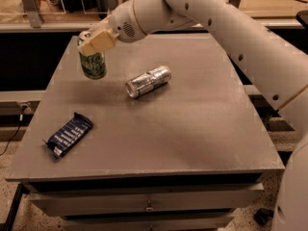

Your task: Move green can near rxbar blueberry

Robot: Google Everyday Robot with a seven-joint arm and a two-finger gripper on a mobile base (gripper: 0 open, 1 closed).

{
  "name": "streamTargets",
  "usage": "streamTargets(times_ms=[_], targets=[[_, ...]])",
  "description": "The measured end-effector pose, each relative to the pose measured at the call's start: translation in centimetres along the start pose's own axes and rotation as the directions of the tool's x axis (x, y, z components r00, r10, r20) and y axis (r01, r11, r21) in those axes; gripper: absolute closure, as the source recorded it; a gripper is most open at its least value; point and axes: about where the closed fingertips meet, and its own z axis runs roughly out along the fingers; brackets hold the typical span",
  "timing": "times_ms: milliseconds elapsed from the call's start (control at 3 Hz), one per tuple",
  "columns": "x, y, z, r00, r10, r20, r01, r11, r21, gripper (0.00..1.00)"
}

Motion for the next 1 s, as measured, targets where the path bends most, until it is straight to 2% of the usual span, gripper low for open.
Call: streamTargets(times_ms=[333,667,1000], targets=[[-0.3,4.1,2.6,0.996,-0.094,-0.010,0.091,0.9805,-0.175,1.00],[-0.3,7.7,3.8,0.989,-0.149,-0.014,0.140,0.9521,-0.272,1.00],[0.3,10.4,4.7,0.985,-0.172,-0.021,0.155,0.9280,-0.339,0.84]])
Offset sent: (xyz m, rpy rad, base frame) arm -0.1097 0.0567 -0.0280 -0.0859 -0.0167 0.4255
